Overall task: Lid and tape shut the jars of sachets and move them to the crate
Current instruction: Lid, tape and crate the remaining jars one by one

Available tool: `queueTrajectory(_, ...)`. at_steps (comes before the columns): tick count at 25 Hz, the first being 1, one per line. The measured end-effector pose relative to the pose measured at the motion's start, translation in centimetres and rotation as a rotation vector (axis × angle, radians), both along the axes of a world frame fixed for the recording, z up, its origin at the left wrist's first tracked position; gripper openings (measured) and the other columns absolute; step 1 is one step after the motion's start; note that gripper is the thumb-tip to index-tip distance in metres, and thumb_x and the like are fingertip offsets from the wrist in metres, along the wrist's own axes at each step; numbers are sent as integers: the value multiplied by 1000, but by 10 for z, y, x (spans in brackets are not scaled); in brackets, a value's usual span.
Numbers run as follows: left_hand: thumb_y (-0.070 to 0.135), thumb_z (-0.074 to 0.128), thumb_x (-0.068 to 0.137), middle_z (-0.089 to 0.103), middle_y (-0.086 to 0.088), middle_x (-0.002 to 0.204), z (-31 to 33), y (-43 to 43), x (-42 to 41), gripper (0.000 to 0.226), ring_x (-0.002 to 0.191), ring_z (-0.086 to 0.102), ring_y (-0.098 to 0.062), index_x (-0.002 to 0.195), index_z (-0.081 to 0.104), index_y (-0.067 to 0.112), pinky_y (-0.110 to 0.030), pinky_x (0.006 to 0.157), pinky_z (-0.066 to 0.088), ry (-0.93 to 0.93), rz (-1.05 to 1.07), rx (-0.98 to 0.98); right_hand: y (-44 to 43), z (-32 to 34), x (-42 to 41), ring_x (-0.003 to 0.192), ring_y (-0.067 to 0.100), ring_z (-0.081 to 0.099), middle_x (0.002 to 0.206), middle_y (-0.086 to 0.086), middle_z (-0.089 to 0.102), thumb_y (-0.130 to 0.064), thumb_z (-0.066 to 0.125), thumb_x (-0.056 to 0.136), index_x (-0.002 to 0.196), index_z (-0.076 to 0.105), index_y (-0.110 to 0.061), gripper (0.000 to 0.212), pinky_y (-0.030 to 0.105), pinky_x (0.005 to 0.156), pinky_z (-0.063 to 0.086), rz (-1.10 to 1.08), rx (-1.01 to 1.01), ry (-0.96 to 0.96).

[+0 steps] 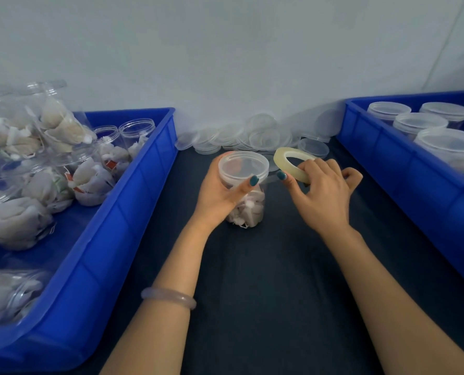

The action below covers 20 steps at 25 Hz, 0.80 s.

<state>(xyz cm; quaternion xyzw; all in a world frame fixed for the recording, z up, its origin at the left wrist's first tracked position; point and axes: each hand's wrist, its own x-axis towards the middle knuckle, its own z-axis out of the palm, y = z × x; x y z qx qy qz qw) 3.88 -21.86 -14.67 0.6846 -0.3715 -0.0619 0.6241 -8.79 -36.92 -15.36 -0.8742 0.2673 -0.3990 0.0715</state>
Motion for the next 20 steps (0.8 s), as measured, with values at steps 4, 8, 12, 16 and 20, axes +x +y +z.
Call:
queueTrajectory(4, 82, 69, 50, 66, 3, 122, 7, 6, -5, 109, 108, 63, 3, 132, 55, 12, -13, 85, 50, 55, -124, 14, 5, 3, -1, 85, 14, 46, 83, -12, 51, -65, 39, 92, 86, 62, -19, 51, 31, 80, 13, 60, 23, -49)
queueTrajectory(8, 83, 68, 54, 67, -4, 125, 14, 12, -11, 112, 116, 64, -13, 135, 54, 8, -25, 91, 53, 110, -284, 23, 10, 7, -3, 80, 12, 46, 74, -12, 52, -73, 31, 88, 80, 63, -19, 63, 30, 80, 14, 140, 86, -123)
queueTrajectory(12, 80, 64, 63, 71, 9, 119, 18, 23, -10, 81, 115, 64, -8, 124, 62, 27, -17, 89, 51, 119, -353, 26, 5, 9, -4, 70, 11, 44, 60, -4, 53, -93, 19, 74, 74, 63, -17, 87, 29, 80, 18, 237, 218, -25)
queueTrajectory(16, 90, 60, 57, 70, 7, 123, 19, 31, -7, 91, 118, 63, -14, 125, 61, 28, -26, 94, 53, 125, -358, 65, -1, 17, -11, 69, 6, 45, 59, -7, 49, -91, 20, 78, 64, 57, -24, 77, 31, 82, 20, 267, 102, -68)
queueTrajectory(20, 93, 62, 51, 71, 0, 121, 19, 35, -6, 93, 116, 66, -19, 119, 68, 29, -33, 94, 54, 202, -399, 93, -8, 21, -18, 74, 10, 46, 63, -5, 53, -83, 33, 82, 66, 61, -21, 70, 31, 85, 19, 287, 71, -78)
